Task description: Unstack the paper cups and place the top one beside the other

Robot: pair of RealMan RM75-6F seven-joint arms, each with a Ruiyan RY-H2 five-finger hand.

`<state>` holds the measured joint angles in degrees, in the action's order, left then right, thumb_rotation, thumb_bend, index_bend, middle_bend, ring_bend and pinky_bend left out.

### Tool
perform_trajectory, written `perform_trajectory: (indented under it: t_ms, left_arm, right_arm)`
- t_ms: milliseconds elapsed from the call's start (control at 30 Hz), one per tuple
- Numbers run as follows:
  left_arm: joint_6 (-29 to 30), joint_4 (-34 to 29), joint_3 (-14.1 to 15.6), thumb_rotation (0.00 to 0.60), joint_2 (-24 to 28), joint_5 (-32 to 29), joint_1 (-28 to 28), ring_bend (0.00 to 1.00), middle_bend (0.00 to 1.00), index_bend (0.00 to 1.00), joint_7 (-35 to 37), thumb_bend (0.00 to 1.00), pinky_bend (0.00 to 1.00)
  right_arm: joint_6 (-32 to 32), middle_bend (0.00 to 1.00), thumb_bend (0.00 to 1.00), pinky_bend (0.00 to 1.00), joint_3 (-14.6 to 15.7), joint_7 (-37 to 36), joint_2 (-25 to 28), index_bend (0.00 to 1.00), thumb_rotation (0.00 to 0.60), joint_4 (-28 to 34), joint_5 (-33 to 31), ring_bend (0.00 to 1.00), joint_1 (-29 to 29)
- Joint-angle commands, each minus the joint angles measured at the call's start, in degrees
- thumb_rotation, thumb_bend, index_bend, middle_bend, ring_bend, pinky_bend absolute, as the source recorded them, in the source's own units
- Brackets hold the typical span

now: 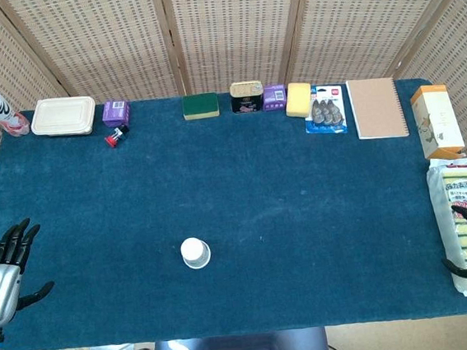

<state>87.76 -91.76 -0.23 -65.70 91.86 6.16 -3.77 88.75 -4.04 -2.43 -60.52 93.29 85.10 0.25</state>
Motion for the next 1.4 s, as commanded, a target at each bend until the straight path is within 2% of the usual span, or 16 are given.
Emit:
perform_trajectory:
  t_ms: [33,267,367,600,667,867,1033,1200,1400]
  left_arm:
    - [-0.2,0.0,0.1,0.6,0.0,0.1,0.0,0.0,0.0,0.0,-0.3,0.12,0.16]
    - [-0.5,-0.6,0.3,0.6,-0.1,0.4,0.1,0.0,0.0,0.0,-1.5,0.12,0.16]
    - [-1.7,-3.5,0.1,0.6,0.3,1.1,1.1,0.0,0.0,0.0,-4.9,0.12,0.15]
    - [-9.0,-12.4,-1.5,0.6,2.6,-2.1,5.1,0.0,0.0,0.0,-13.7,0.12,0.14]
    - [-12.7,-15.0,-2.4,0.6,2.5,-3.2,7.6,0.0,0.0,0.0,-15.8,0.12,0.14]
    - [-22.2,-19.5,-4.5,0.6,1.8,-8.6,13.7,0.0,0.0,0.0,-20.0,0.12,0.14]
    - [-28.2,-21.3,-6.9,0.6,-2.0,-16.0,19.4,0.0,0.0,0.0,-26.9,0.12,0.14]
    - [-30.6,-22.1,-7.8,0.6,-6.6,-22.8,23.8,0.0,0.0,0.0,-33.9,0.12,0.14]
    - [-30.7,-22.8,-7.6,0.6,-10.7,-29.1,27.4,0.0,0.0,0.0,-40.3,0.12,0.14]
  right_arm:
    - [0.3,0.03,0.06,0.0,-0.1,-0.3,0.2,0.16,0.6,0.0,0.0,0.03,-0.2]
    - [0.6,0.03,0.06,0.0,0.1,-1.2,0.6,0.16,0.6,0.6,0.4,0.03,-0.5]
    - [0.5,0.03,0.06,0.0,0.1,-1.2,0.6,0.16,0.6,0.3,0.7,0.03,-0.3]
    - [1.1,0.02,0.05,0.0,-0.5,0.9,-0.3,0.16,0.6,-0.6,0.5,0.0,-0.2]
    - [2.0,0.01,0.04,0.0,-0.8,1.3,-0.9,0.15,0.6,-1.0,1.0,0.0,-0.2]
    - [3.6,0.0,0.0,0.0,-1.3,0.5,-2.4,0.02,0.6,-2.7,1.7,0.0,-0.3]
    - [4.7,0.0,0.0,0.0,-1.7,-2.4,-3.1,0.0,0.6,-3.6,2.0,0.0,-0.5]
    - [4.0,0.0,0.0,0.0,-1.7,-2.0,-3.1,0.0,0.6,-3.8,1.6,0.0,-0.4]
    - [3.3,0.0,0.0,0.0,-1.7,-2.1,-2.6,0.0,0.6,-3.5,1.2,0.0,-0.3]
